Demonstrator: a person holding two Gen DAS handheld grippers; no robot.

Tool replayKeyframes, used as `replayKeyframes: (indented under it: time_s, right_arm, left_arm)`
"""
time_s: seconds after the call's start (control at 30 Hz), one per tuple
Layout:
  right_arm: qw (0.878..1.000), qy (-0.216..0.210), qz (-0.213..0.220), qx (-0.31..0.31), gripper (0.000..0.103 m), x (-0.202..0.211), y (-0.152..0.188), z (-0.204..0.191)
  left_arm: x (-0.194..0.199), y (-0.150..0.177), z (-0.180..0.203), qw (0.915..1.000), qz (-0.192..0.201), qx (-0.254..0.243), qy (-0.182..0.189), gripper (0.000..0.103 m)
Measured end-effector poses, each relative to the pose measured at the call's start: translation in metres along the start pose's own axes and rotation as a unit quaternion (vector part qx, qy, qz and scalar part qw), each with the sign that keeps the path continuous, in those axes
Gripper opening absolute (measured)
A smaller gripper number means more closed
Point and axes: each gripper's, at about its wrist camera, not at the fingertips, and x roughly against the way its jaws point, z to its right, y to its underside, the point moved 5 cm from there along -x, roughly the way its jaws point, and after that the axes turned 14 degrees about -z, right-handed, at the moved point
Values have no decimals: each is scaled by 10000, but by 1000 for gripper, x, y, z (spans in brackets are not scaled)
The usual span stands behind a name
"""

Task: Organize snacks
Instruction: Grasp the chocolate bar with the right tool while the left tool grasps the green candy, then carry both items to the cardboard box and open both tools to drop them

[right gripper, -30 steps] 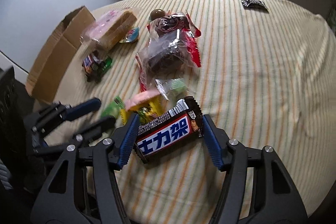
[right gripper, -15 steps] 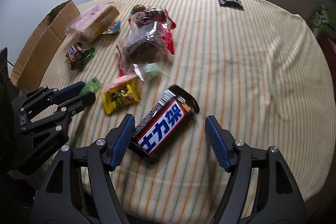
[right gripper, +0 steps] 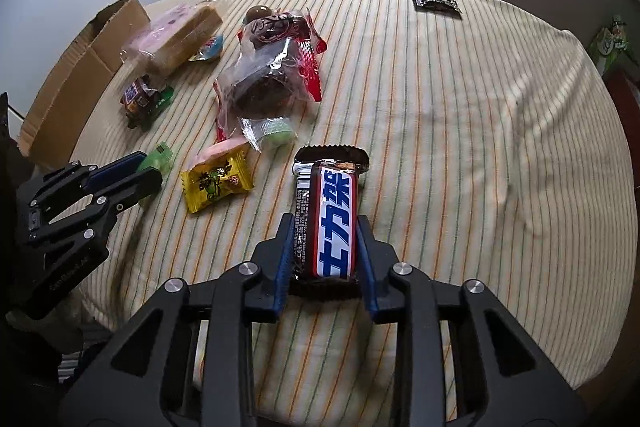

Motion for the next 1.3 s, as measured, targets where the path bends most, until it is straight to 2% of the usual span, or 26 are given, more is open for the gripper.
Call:
replayKeyframes:
  time_s: [0.3,0.53,0.77,0.93,1.07,1.3]
  right_arm:
    - [9990,-161,421,65,30,26,-6,-4]
    - [9952,-355,792,449,30,47,-29,-39]
    - [9863,-692,1062,1056,30,63,-57,-97]
    - [9793,-851,1116,1457,30,63,-77,-140]
    - [9727,-1060,1078,1758,30,59,-88,-176]
    - [9620,-1157,1031,2246,30,47,-109,-237]
  left_arm:
    - [26,-3,-10,9994,257,225,-26,19]
    - [61,-5,-36,9964,646,503,-218,19]
    - [95,3,-81,9890,987,934,-592,19]
    - [115,12,-118,9806,1172,1285,-904,19]
    - [123,20,-141,9752,1216,1505,-1078,19]
    - [124,28,-172,9682,1190,1801,-1267,19]
